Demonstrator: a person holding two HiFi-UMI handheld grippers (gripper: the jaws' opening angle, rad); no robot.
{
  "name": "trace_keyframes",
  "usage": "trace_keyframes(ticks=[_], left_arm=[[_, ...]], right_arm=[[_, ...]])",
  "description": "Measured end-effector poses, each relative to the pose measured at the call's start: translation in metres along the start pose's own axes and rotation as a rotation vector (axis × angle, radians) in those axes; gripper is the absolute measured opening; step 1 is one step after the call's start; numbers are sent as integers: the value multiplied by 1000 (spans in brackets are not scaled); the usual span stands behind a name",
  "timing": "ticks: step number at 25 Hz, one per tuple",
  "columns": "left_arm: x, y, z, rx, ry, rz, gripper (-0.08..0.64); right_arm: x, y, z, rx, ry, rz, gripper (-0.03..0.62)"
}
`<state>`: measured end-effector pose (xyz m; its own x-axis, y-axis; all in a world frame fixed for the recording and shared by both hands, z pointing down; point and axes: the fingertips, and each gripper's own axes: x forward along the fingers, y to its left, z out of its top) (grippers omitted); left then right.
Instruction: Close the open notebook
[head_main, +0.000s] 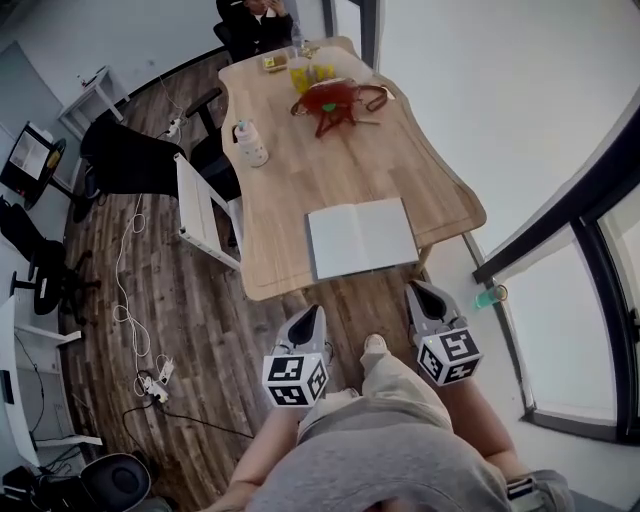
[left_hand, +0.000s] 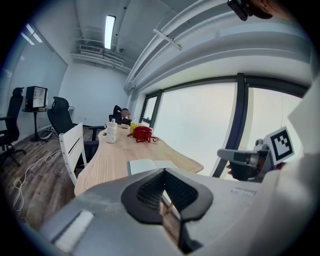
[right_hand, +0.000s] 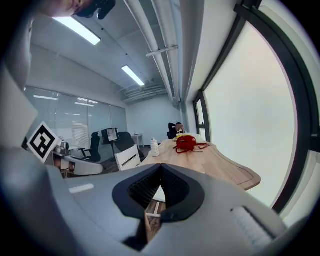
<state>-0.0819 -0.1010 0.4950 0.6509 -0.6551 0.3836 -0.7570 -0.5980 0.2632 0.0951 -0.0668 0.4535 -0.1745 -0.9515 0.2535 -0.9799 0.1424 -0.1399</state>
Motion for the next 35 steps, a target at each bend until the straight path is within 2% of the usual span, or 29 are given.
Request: trace_keyframes(ticks=[7, 14, 23, 32, 35], left_arm=[[46, 3, 12, -29, 3, 28, 3], [87, -7, 22, -36, -1, 25, 3], [119, -15, 21, -27, 8, 39, 3], [133, -18, 19, -30, 18, 62, 3], [135, -16, 16, -34, 27, 72, 3]], right_arm=[[39, -48, -15, -15, 69, 12, 0], [69, -93, -57, 33, 187, 13, 2], [98, -132, -106, 85, 288, 24, 3], [113, -158, -152, 164, 394, 28, 77], [117, -161, -161, 203, 416, 42, 124]])
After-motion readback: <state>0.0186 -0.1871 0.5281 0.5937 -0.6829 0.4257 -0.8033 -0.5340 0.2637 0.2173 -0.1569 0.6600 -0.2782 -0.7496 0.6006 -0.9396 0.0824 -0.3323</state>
